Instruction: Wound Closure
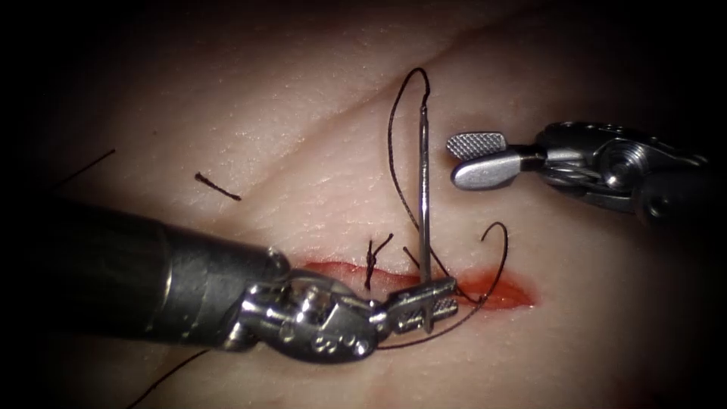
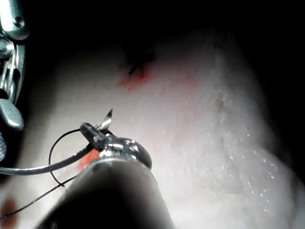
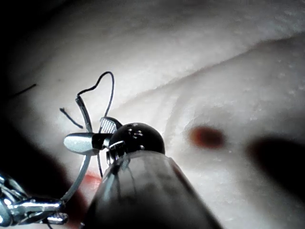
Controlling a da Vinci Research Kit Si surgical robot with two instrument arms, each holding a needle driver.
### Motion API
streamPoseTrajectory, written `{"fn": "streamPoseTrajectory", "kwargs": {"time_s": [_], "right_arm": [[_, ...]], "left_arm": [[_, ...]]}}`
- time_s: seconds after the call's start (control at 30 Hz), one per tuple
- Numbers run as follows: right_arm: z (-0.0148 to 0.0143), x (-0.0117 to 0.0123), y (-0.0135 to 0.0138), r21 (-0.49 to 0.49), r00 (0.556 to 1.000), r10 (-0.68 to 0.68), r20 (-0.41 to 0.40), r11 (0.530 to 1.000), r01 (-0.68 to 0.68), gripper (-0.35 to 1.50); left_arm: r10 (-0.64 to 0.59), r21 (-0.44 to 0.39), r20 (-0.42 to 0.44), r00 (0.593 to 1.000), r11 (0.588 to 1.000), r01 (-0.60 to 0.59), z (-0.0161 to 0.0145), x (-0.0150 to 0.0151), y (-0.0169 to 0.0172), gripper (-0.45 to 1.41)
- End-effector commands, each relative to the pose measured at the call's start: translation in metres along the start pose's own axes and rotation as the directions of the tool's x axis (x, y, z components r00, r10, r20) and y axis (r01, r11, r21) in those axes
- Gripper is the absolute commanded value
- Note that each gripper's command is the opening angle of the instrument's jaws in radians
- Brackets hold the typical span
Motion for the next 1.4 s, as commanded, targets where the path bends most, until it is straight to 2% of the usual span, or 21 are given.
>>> {"fn": "streamPoseTrajectory", "kwargs": {"time_s": [0.03,0.23,0.43,0.6,0.8,0.83,0.93,0.97,1.17,1.23,1.27,1.37,1.4], "right_arm": [[0.0012,-0.0002,0.0005,-0.002,1.0,0.0,-0.004,1.0,0.0,1.11],[0.0032,-0.0002,0.001,-0.018,1.0,-0.004,-0.002,1.0,0.004,1.13],[0.0041,-0.0005,0.0009,-0.017,1.0,-0.009,0.004,1.0,0.009,1.09],[0.0042,-0.001,0.0,-0.009,1.0,-0.013,0.009,1.0,0.013,0.79],[0.0048,-0.0015,0.0001,-0.013,1.0,-0.013,0.01,1.0,0.013,0.76],[0.0048,-0.0015,0.0002,-0.013,1.0,-0.014,0.01,1.0,0.014,0.69],[0.0048,-0.0017,0.0002,-0.013,1.0,-0.015,0.011,1.0,0.016,0.2],[0.0049,-0.002,0.0001,-0.012,1.0,-0.018,0.011,1.0,0.018,0.15],[0.005,-0.0025,0.0002,-0.012,1.0,-0.023,0.015,1.0,0.024,0.15],[0.005,-0.0026,0.0001,-0.012,1.0,-0.025,0.015,1.0,0.025,-0.18],[0.005,-0.0027,0.0001,-0.012,1.0,-0.025,0.015,1.0,0.025,-0.28],[0.0051,-0.0028,0.0001,-0.012,1.0,-0.026,0.016,1.0,0.026,-0.18],[0.0051,-0.0029,0.0001,-0.012,1.0,-0.027,0.016,1.0,0.027,0.0]], "left_arm": [[-0.001,-0.001,0.001,1.0,1.0,0.001,0.0005,0.0001,0.0005,-0.45],[0.01,-0.003,0.002,1.0,1.0,-0.01,0.0005,0.0008,0.0004,-0.45],[0.011,-0.006,0.002,1.0,1.0,-0.011,0.0006,0.0006,0.0004,-0.45],[0.01,-0.009,0.006,1.0,1.0,-0.01,0.0012,0.0007,0.0004,-0.45],[0.016,-0.009,0.001,1.0,1.0,-0.016,0.0012,0.001,0.0004,-0.45],[0.016,-0.009,0.001,1.0,1.0,-0.016,0.0012,0.001,0.0004,-0.45],[0.016,-0.009,0.001,1.0,1.0,-0.016,0.0012,0.001,0.0004,-0.45],[0.016,-0.009,0.001,1.0,1.0,-0.016,0.0012,0.001,0.0004,-0.45],[0.016,-0.009,0.001,1.0,1.0,-0.016,0.0012,0.001,0.0004,-0.45],[0.016,-0.009,0.001,1.0,1.0,-0.016,0.0012,0.001,0.0004,-0.45],[0.016,-0.009,0.001,1.0,1.0,-0.016,0.0012,0.001,0.0004,-0.45],[0.016,-0.009,0.001,1.0,1.0,-0.016,0.0012,0.001,0.0004,-0.45],[0.016,-0.009,0.0,1.0,1.0,-0.016,0.0012,0.001,0.0004,-0.45]]}}
